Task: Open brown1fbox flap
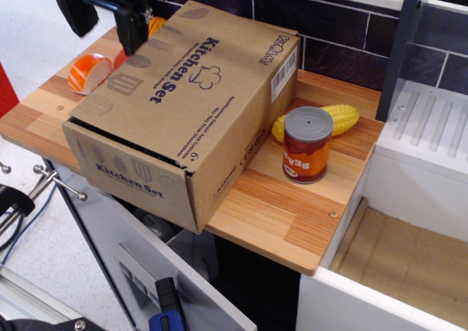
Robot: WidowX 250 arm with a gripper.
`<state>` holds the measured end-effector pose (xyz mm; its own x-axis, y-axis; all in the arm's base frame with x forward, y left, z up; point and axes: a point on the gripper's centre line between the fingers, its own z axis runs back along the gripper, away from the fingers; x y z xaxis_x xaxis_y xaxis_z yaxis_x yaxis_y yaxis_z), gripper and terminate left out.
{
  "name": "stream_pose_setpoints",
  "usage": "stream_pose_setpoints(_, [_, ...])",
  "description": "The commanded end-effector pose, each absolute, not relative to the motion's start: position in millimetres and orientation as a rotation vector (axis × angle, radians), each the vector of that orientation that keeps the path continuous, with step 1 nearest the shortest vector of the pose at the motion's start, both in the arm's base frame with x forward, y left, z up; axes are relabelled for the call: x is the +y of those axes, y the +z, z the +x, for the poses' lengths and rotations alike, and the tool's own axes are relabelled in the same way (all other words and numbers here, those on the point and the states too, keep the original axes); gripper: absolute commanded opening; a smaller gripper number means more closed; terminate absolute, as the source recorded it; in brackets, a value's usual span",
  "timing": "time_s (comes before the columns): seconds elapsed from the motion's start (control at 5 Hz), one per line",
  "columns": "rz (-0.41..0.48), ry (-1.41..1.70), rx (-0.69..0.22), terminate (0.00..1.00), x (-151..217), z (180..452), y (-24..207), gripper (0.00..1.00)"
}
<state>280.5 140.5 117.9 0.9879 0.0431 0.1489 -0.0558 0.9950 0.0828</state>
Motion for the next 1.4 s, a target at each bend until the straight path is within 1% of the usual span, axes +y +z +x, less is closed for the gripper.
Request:
stream_pose_setpoints(0.0, [-0.115,0.101,-0.144,0.0,135,284,116,1.0])
stream_pose_setpoints(0.4, [-0.195,0.099,-0.238,0.0,129,280,105,1.0])
stream_pose_setpoints(0.6, [-0.216,0.095,-0.269,0.0,123,281,104,1.0])
stream_pose_setpoints(0.8, [-0.233,0.099,-0.283,0.0,114,287,116,1.0])
stream_pose_setpoints(1.0, [-0.222,0.092,-0.29,0.0,105,291,130,1.0])
stream_pose_setpoints(1.2, [-0.209,0.09,-0.287,0.0,98,292,139,1.0])
